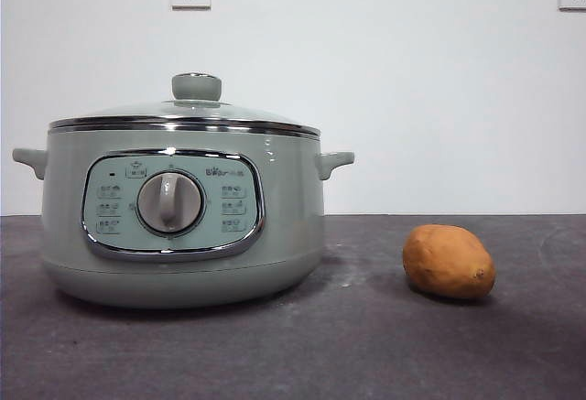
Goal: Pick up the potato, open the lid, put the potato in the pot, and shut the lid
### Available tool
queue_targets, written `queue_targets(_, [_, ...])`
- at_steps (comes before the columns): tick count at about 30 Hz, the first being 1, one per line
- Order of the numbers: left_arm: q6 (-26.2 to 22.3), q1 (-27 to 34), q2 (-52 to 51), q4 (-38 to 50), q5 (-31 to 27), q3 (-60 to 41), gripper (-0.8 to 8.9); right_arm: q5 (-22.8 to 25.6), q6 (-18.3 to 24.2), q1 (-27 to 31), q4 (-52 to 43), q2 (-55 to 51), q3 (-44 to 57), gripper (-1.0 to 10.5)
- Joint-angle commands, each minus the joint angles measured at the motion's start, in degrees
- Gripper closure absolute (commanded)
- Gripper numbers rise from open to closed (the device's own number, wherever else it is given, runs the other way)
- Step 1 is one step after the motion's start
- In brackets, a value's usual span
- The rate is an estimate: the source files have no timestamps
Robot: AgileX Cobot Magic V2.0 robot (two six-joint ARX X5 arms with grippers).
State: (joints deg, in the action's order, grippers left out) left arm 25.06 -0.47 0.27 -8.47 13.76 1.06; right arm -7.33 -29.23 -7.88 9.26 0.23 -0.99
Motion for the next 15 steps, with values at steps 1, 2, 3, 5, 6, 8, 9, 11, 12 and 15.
queue_targets(1, [0.5,0.2,-0.2,0.6,0.8,-0.8,8.19,-0.2,-0.9,-0.1,-0.2,-0.2,0.6,9.5])
queue_targets(2, [0.5,0.2,-0.2,0.7,1.0,-0.8,8.20,-0.2,-0.9,-0.1,0.0,-0.2,0.4,9.5])
queue_targets(3, [0.5,0.2,-0.2,0.7,1.3,-0.6,8.21,-0.2,-0.9,-0.1,0.3,-0.1,0.2,9.5])
queue_targets(5, [0.5,0.2,-0.2,0.3,1.4,-0.2,8.21,-0.1,-0.9,-0.1,1.5,0.3,-0.7,9.6])
queue_targets(6, [0.4,0.2,-0.2,-0.3,1.4,0.3,8.21,0.0,-0.9,0.0,2.5,0.8,-1.5,9.6])
queue_targets(8, [0.2,0.2,0.0,-1.9,1.3,1.6,8.21,0.0,-0.8,-0.1,4.1,2.2,-2.9,9.6])
queue_targets(9, [0.2,0.2,0.1,-2.8,1.3,2.5,8.21,-0.1,-0.7,-0.1,4.8,3.2,-3.8,9.6])
queue_targets(11, [-0.5,0.2,0.6,-4.1,1.3,4.3,8.21,-0.2,-0.7,-0.1,6.1,5.4,-5.6,9.6])
queue_targets(12, [-1.3,0.2,1.1,-4.3,1.3,5.3,8.21,-0.2,-0.6,-0.1,6.6,6.8,-6.8,9.6])
queue_targets(15, [-3.5,0.2,3.2,-5.6,1.4,9.0,8.21,-0.3,1.4,-0.1,7.1,11.2,-10.4,9.6])
